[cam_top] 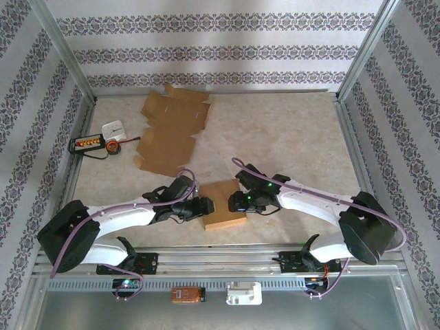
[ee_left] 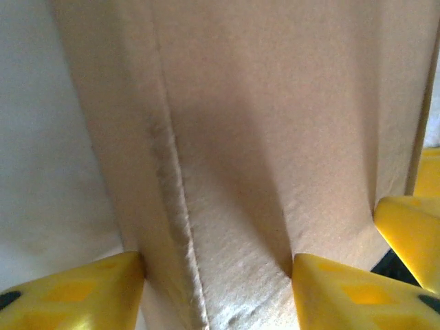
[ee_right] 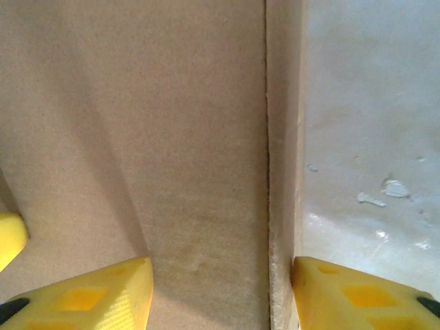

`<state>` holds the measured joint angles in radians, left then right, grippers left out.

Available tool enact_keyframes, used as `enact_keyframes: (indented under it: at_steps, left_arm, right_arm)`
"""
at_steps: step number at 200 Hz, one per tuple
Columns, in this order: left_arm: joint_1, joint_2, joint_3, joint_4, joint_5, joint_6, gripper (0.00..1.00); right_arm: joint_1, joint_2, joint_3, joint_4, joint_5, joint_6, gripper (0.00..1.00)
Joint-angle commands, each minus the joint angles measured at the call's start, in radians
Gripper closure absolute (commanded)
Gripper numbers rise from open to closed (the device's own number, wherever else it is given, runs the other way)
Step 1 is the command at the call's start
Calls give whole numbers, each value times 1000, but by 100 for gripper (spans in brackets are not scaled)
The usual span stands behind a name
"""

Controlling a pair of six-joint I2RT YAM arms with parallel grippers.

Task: Fold the paper box

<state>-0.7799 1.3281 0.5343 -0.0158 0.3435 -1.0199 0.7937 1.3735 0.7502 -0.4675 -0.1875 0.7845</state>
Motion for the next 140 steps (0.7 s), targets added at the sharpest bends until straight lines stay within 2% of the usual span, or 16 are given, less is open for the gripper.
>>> enact_keyframes:
  at_steps: [1,24,56,78,119,140]
  left_arm:
    - [-14,49,125,34,-108,99,49]
    - [35,199,307,-17,-171,203,57]
    - [77,478,551,71,-150,265,60]
    - [80,665,763,90,-137,302,61]
    - [109,967,1142,167,-138,263,62]
    - [128,1107,1356,128,-150,268,62]
  right_arm:
    - [-35,-8,-23,167,66,101,44]
    - [-153,27,-12,255,99,91,45]
    - [-301,112,74,334,163,-9,43]
    - [-397,227,210,315,198,-100,42]
    - [-544,452,499,265,186,-191,42]
    - [-611,561,646,218,140,-212,41]
